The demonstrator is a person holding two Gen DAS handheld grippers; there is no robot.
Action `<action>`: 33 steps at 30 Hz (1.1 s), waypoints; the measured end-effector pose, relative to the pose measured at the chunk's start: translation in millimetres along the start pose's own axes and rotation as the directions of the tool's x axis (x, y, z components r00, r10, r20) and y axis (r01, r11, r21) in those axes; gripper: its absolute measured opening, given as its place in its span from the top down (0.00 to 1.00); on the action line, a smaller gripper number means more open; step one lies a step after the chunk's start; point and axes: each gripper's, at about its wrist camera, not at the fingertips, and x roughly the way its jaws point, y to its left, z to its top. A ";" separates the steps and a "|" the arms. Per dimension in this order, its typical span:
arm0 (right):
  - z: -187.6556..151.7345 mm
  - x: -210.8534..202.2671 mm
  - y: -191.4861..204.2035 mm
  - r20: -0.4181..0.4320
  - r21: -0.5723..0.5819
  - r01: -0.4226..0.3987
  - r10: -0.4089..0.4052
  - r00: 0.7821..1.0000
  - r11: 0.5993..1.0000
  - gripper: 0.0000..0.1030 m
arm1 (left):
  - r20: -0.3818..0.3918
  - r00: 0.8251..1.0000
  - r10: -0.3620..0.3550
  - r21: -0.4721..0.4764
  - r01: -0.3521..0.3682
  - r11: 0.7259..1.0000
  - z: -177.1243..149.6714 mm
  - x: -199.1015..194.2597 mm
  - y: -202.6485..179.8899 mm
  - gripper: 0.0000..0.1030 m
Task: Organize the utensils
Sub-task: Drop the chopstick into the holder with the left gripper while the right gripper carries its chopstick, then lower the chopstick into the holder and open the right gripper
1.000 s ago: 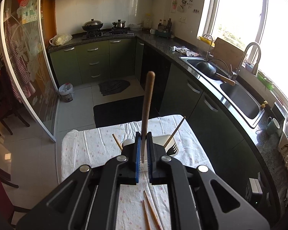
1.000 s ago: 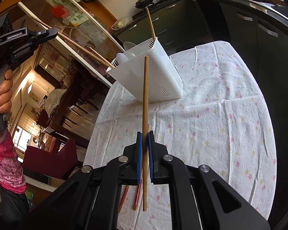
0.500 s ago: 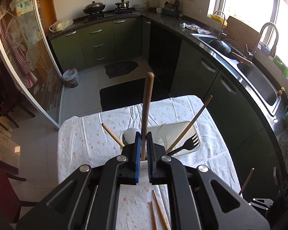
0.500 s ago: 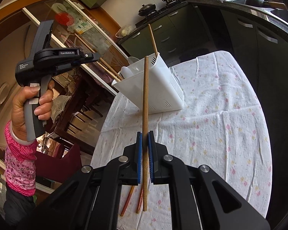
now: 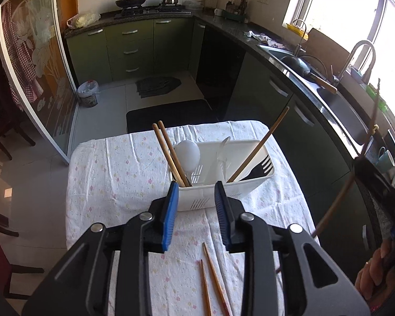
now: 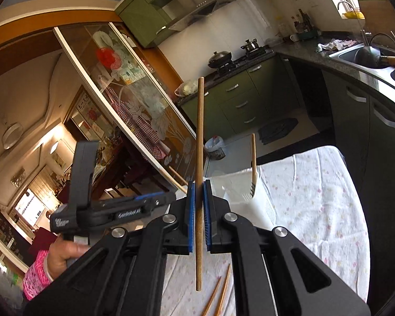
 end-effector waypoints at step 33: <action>-54.5 114.4 -12.3 0.221 -0.277 0.268 -0.210 0.952 0.923 0.93 | -0.172 0.983 -0.066 0.064 0.078 0.995 -129.9 -15.9 11.0 0.65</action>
